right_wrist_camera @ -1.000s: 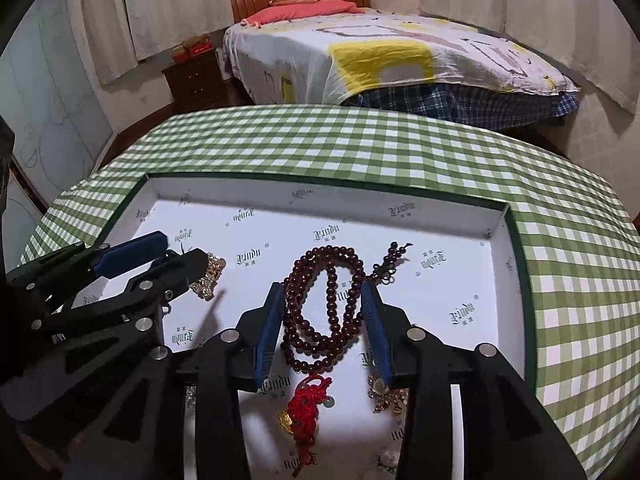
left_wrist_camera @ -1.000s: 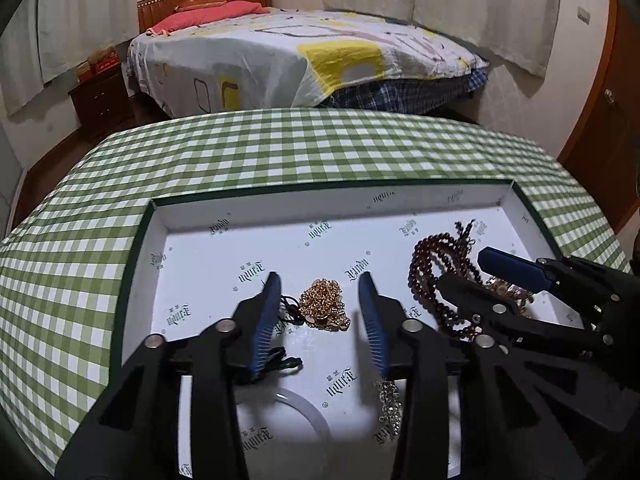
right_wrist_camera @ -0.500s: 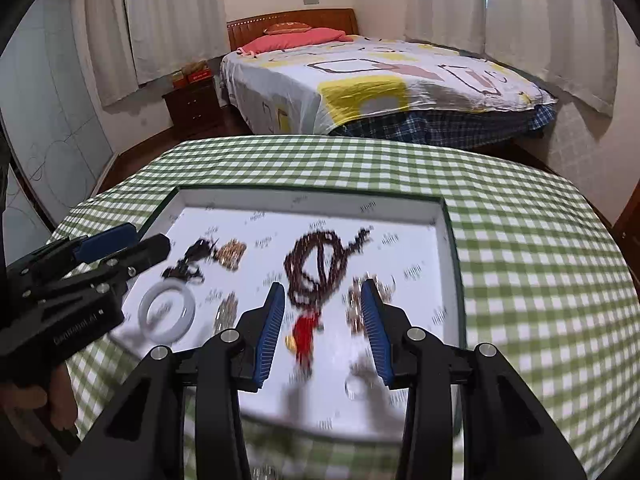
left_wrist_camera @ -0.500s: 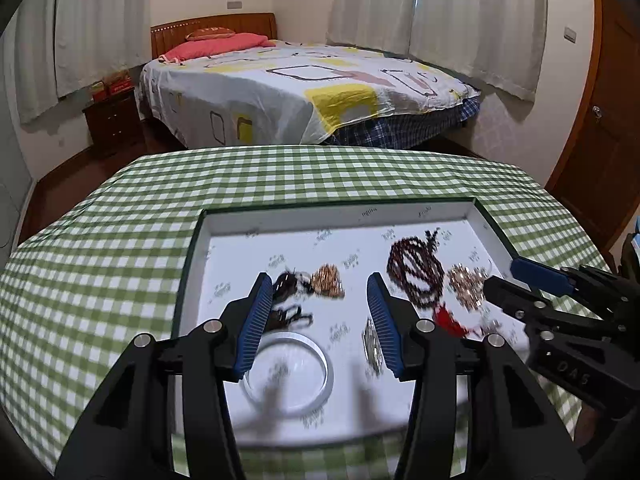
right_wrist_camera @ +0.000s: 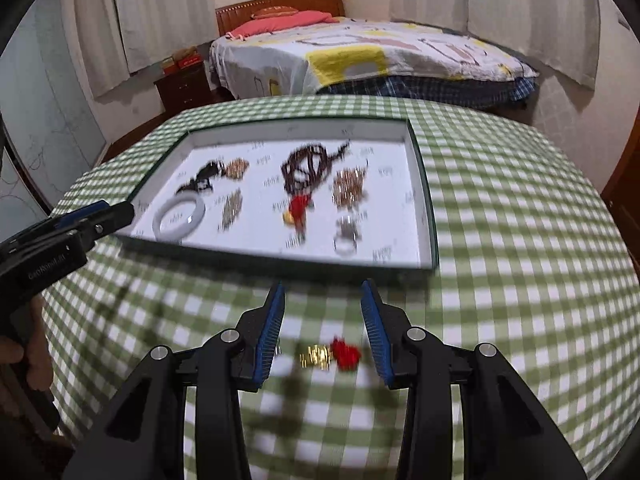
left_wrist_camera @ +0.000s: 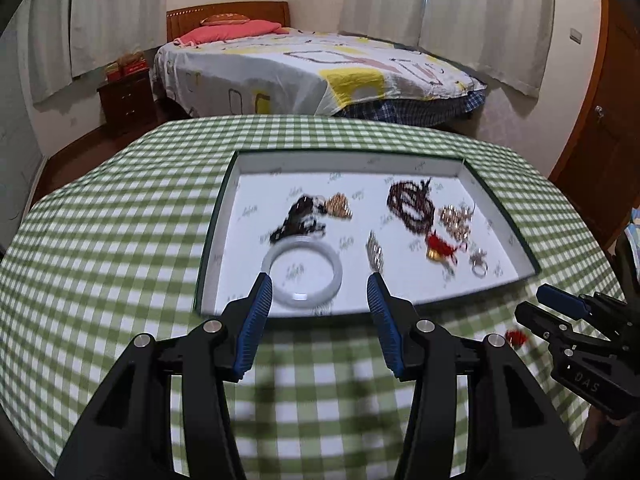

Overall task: Organize jewelry
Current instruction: 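Withdraw both tools and grasp the red-flower gold charm with the right tool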

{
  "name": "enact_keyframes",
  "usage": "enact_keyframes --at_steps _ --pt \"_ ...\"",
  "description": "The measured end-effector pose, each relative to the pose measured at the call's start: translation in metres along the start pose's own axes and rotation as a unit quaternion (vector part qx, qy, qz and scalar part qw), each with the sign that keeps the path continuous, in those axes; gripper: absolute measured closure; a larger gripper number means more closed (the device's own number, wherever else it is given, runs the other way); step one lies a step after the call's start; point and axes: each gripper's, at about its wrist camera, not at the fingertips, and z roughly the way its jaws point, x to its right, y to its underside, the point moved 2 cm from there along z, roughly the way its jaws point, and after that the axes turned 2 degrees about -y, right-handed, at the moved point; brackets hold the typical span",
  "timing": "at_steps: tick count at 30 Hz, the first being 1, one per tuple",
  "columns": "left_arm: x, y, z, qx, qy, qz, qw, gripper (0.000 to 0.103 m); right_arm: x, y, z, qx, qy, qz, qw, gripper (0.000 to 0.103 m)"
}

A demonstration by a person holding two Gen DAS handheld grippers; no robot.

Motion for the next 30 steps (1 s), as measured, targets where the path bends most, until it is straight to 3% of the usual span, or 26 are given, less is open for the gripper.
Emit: enact_keyframes --at_steps 15,21,30 --pt "-0.002 0.019 -0.009 -0.012 -0.004 -0.001 0.9999 0.054 0.006 0.027 0.022 -0.041 0.016 0.004 0.999 0.063" --pt "0.001 0.023 -0.007 -0.017 -0.003 0.003 0.9999 0.055 0.018 0.035 0.016 -0.045 0.031 0.013 0.998 0.063" --pt "0.001 0.029 -0.002 -0.027 -0.003 0.002 0.9996 0.054 0.013 0.025 0.014 -0.033 0.020 0.007 0.999 0.063"
